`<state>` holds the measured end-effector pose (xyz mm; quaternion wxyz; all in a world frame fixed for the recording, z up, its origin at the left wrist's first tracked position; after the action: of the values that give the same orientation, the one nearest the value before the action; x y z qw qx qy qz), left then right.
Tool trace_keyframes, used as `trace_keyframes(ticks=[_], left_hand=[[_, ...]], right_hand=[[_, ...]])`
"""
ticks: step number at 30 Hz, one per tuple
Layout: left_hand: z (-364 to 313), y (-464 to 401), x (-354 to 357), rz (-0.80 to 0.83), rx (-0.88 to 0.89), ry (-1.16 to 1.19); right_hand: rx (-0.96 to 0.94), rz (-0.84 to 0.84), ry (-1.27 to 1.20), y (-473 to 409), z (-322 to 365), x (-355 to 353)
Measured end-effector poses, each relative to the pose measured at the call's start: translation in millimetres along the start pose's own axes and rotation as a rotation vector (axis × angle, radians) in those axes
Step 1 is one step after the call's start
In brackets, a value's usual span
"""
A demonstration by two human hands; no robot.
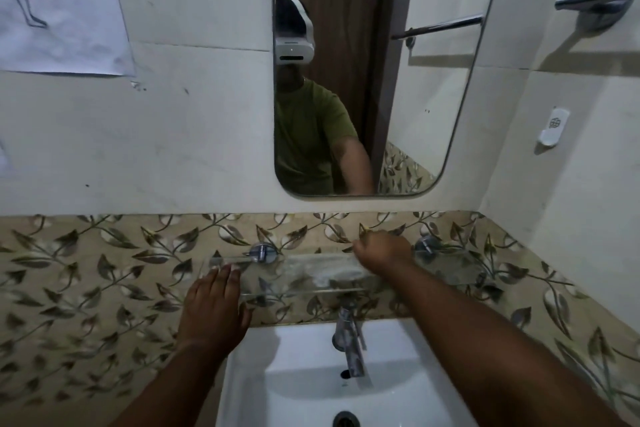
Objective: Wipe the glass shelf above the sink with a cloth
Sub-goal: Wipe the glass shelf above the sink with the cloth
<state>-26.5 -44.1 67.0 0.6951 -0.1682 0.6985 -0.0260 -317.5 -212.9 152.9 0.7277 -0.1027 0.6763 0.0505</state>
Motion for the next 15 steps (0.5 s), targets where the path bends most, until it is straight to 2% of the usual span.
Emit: trace_keyframes(ticks=[4, 7, 10, 12, 15], left_hand=[[-0.9, 0.8, 2.9, 0.007, -0.002, -0.006], [-0.4, -0.4, 3.6, 0.004, -0.009, -0.003], [-0.3, -0.9, 5.6, 0.005, -0.004, -0.019], [0.0, -1.4, 7.3, 0.005, -0.007, -0.03], [0.6, -1.5, 7.9, -0.008, -0.01, -0.045]], right_hand=[[0.185, -0.084, 0.017, 8.0, -106.4, -1.7], [0.279, -0.091, -0.123, 16.1, -138.7, -14.5], [0.319, -0.2, -0.312, 23.2, -130.2, -28.0], [0.219, -0.294, -0.407, 33.2, -105.7, -30.1], [0.039, -0.309, -0.466, 58.7, -45.7, -20.8]])
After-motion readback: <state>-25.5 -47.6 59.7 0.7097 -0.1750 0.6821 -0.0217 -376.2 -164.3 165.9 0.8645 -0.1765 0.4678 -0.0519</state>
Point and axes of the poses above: each hand's wrist, its own y-axis away from the middle knuckle, its own x-axis out of the palm, z = x × y, the point moved 1 cm from there along -y, towards the middle knuckle, and after that the axes turned 1 degree about -x, right-handed, at the moved point
